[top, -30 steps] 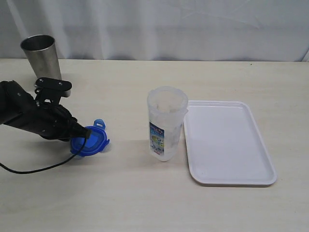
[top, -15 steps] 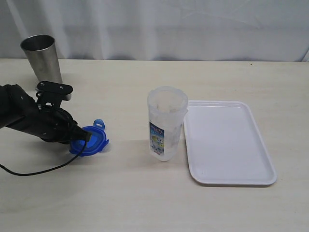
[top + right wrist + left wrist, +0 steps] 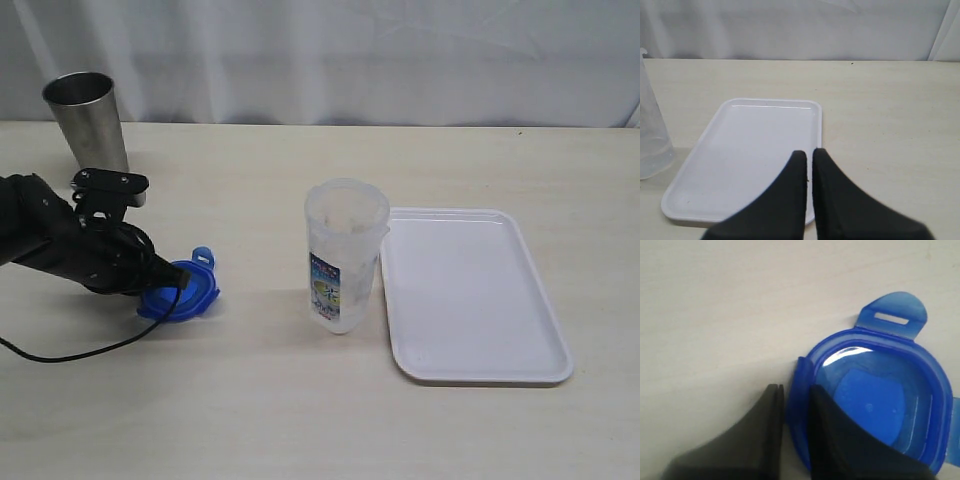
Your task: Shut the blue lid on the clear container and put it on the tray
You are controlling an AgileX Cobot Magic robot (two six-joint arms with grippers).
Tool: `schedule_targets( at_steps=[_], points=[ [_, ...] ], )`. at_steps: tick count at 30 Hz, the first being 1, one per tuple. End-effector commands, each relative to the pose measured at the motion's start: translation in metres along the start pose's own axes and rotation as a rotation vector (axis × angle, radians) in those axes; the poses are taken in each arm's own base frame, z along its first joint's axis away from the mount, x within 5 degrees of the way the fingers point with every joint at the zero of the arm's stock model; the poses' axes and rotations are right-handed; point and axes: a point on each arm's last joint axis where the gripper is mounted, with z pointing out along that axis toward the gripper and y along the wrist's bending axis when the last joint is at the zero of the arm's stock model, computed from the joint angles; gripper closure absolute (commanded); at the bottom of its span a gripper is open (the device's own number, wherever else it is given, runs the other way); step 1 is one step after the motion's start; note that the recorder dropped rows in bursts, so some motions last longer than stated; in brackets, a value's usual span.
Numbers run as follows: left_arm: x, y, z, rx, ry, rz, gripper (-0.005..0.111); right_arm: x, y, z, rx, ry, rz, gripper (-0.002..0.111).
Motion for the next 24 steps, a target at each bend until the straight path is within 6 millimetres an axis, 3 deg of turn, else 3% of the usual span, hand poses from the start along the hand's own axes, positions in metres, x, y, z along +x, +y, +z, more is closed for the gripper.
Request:
schedule_targets(
  at_steps=[1, 11, 19, 24],
  points=[
    [0.0, -0.002, 0.0, 0.017, 0.015, -0.085, 0.1, 0.0, 0.0, 0.0, 0.005, -0.005, -0.004, 0.104],
    [0.001, -0.002, 0.0, 0.013, 0.017, -0.257, 0.1, 0.0, 0.0, 0.0, 0.005, -0.005, -0.004, 0.104],
    [0.029, 0.011, 0.002, -0.114, -0.036, -0.34, 0.1, 0.0, 0.0, 0.0, 0.005, -0.005, -0.004, 0.104],
    [0.031, 0.009, 0.001, -0.093, -0.008, -0.337, 0.1, 0.0, 0.0, 0.0, 0.005, -0.005, -0.004, 0.104]
  ],
)
